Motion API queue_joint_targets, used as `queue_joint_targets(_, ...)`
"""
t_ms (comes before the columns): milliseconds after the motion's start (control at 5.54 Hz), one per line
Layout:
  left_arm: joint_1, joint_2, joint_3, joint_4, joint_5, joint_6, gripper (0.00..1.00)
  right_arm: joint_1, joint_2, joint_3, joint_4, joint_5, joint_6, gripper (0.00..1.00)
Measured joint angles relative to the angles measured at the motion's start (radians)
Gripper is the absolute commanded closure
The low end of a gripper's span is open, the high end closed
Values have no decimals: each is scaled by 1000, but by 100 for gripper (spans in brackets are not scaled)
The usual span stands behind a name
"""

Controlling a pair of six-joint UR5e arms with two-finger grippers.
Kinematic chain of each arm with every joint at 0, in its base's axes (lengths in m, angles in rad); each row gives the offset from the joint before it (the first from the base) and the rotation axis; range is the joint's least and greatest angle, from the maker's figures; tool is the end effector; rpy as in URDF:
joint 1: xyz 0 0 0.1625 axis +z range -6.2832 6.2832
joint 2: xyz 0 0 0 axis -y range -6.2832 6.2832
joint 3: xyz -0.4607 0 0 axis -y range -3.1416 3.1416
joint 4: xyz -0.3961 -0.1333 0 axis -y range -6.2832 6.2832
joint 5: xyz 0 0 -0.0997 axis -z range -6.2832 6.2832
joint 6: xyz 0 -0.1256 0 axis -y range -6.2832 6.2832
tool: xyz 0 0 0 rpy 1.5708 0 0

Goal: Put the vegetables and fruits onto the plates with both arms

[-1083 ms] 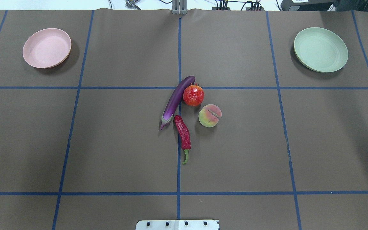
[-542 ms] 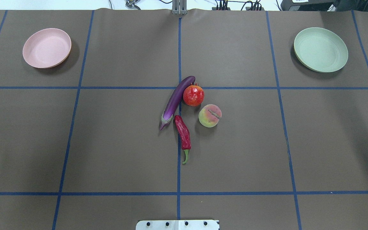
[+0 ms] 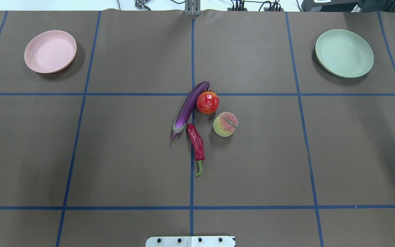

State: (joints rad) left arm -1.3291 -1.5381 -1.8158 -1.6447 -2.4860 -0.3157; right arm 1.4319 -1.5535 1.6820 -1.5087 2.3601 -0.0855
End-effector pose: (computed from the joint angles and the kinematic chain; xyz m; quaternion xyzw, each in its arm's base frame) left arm 0.0844 -0.4833 0.5848 0.0027 0.4556 0.0301 0.8897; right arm -0.0276 -0.5166 0.6403 0.0776 -0.3850 -0.1392 0.9091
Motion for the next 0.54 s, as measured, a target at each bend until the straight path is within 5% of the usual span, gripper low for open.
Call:
queue_joint_targets(361,248,-227,36,-134,3,-254,0,-1,30,-53,17,38,1,0)
queue_joint_targets(542,368,-383,87,-148,85,-385,0,-2,33,-58,21,52,1,0)
